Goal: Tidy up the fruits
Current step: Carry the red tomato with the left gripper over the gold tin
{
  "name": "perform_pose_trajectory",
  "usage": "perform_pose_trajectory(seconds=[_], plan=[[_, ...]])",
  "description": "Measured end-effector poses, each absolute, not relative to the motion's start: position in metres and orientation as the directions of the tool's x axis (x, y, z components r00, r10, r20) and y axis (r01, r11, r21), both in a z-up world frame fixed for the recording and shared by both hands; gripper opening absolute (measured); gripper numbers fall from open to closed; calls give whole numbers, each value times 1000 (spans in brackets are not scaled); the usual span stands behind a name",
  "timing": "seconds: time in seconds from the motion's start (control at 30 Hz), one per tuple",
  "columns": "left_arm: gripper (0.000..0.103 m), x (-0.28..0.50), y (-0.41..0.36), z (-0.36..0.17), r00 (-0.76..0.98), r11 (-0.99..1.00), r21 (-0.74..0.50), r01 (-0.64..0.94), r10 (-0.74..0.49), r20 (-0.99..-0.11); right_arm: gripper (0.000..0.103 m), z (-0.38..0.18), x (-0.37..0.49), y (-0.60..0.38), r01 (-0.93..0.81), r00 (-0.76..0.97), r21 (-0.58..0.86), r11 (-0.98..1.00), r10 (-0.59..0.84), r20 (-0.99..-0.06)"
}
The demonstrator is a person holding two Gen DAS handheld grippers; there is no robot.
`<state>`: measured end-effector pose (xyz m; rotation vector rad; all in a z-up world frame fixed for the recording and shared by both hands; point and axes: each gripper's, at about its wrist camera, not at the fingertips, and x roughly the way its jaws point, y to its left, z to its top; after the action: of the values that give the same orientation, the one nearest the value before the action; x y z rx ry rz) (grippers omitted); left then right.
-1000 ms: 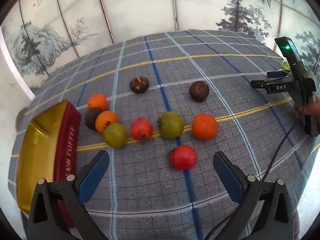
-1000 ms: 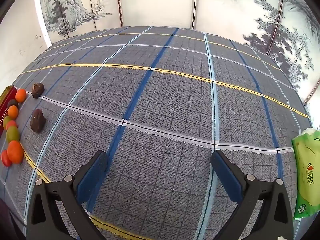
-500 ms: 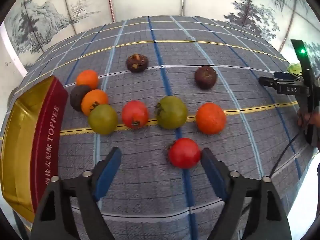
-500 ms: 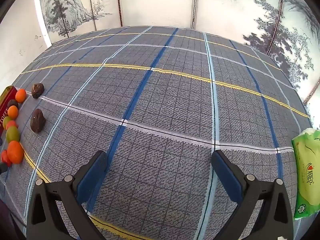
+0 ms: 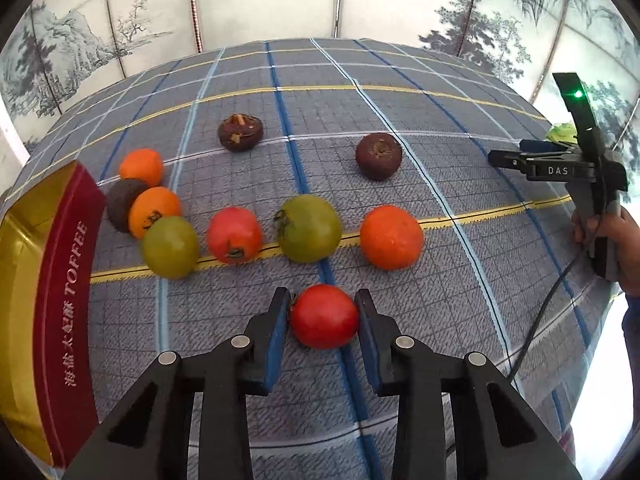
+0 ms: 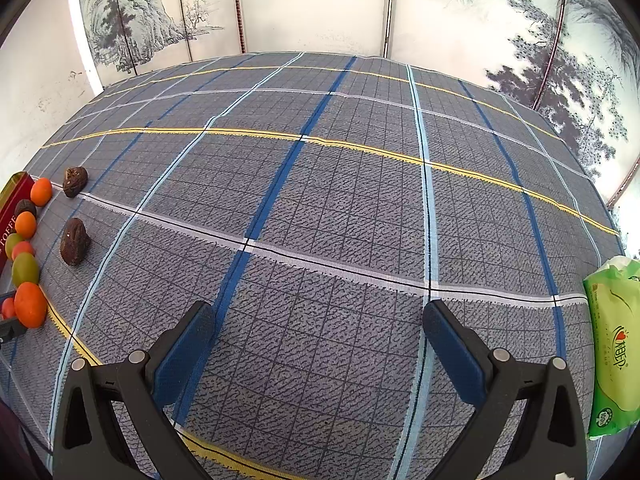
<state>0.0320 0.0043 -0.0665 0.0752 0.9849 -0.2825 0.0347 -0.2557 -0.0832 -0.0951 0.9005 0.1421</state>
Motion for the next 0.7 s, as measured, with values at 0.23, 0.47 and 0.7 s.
perform_pose_trajectory(seconds=[0.23, 0.47, 0.7], plan=[[34, 18, 32, -37, 586, 975, -39, 217, -163, -794, 103, -83, 32, -257, -161, 613, -23, 987, 82, -786], [34, 5, 54, -2, 662, 987, 25, 160, -89, -744, 103, -84, 35, -257, -148, 613, -23, 989, 73, -786], [34, -1, 78, 14, 686, 993, 47, 112, -44, -726, 103, -84, 35, -256, -142, 613, -24, 990, 69, -787]])
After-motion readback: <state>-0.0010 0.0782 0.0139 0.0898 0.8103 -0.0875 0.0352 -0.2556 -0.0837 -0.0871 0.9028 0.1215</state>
